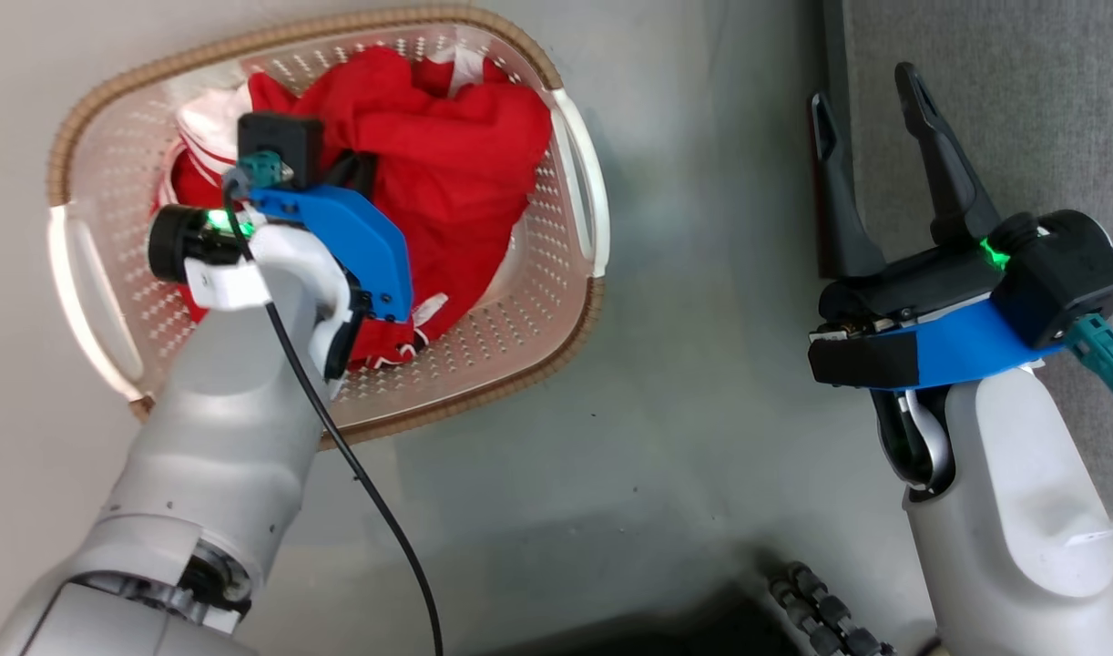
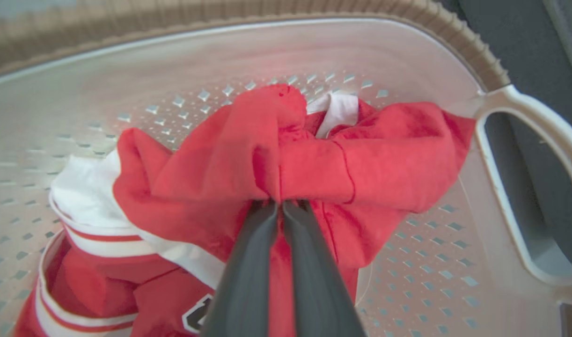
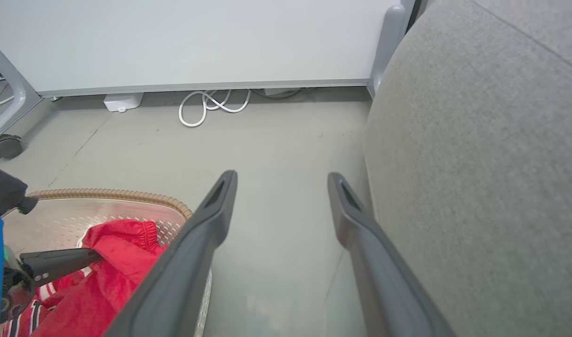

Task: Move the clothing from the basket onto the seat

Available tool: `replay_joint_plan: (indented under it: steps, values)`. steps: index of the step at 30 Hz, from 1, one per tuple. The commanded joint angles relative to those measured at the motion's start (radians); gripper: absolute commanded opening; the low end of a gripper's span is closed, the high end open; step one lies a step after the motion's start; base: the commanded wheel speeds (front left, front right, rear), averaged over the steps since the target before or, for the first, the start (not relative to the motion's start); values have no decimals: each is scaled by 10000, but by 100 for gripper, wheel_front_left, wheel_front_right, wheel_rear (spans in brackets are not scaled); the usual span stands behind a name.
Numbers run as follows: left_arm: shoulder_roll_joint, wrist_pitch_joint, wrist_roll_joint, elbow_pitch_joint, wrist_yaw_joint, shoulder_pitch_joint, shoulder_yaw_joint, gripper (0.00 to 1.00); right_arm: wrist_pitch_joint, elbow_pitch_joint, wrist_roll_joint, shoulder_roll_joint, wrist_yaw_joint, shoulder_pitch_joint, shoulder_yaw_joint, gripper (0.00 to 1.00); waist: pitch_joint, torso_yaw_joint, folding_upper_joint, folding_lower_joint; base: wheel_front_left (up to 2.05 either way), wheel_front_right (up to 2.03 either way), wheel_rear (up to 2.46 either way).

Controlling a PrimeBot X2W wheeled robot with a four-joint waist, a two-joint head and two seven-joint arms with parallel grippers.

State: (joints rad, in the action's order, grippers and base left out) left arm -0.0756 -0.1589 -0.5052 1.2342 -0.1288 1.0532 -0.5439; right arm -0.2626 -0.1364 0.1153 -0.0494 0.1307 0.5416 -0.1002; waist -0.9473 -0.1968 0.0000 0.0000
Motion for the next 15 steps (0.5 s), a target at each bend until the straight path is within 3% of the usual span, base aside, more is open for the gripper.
replay_joint_plan:
  steps: [1,15]
  values:
    - [41,-299,-94,-181,-22,-150,-170,0,-35,-59,-96,-15,1,-78,45,100,392,287,0,0,0,0,0]
    - [7,-1075,-711,-1413,-22,-1131,-745,0,-35,-443,-506,-20,1,-618,168,100,2369,1079,0,0,0,0,0]
